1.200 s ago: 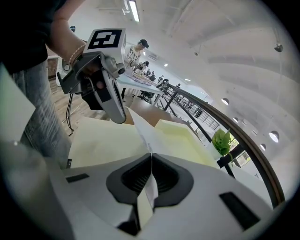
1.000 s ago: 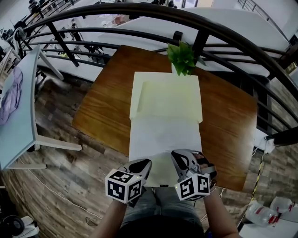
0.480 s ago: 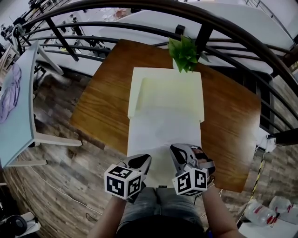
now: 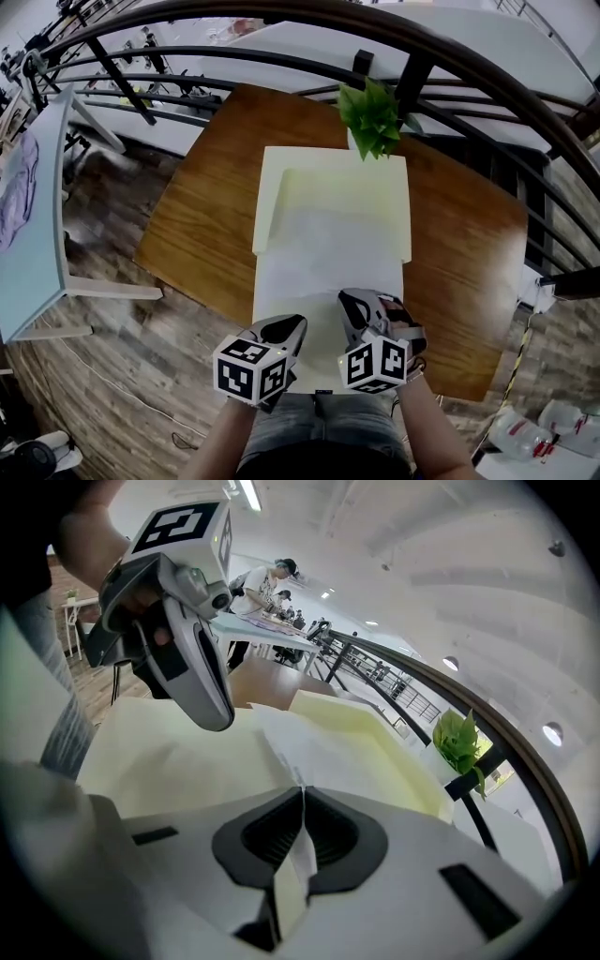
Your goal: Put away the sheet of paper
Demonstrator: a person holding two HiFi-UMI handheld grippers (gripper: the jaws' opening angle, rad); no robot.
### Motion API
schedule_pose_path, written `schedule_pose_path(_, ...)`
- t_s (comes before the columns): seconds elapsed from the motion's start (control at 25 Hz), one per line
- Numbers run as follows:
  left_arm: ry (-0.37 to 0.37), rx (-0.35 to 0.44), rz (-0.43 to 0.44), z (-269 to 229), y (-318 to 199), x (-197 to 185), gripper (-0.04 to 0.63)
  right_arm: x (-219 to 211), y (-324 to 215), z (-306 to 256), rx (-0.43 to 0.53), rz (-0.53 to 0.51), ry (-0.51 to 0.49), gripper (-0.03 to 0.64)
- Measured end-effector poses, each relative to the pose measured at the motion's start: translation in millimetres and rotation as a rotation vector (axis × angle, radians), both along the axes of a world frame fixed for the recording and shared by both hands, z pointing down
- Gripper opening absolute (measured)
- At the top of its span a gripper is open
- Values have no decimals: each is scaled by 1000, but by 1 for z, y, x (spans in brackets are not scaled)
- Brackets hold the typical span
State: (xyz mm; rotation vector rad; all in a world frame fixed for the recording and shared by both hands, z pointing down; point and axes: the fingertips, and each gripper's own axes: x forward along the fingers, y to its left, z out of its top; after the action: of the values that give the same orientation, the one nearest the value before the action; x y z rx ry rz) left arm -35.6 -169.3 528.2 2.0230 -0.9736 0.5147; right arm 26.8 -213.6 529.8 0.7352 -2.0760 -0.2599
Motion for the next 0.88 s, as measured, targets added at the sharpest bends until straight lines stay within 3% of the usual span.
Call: schedule_pose_path(0.88,4,-23,-16,9,-42,1,31,1,-69,17,-68,176,7,31)
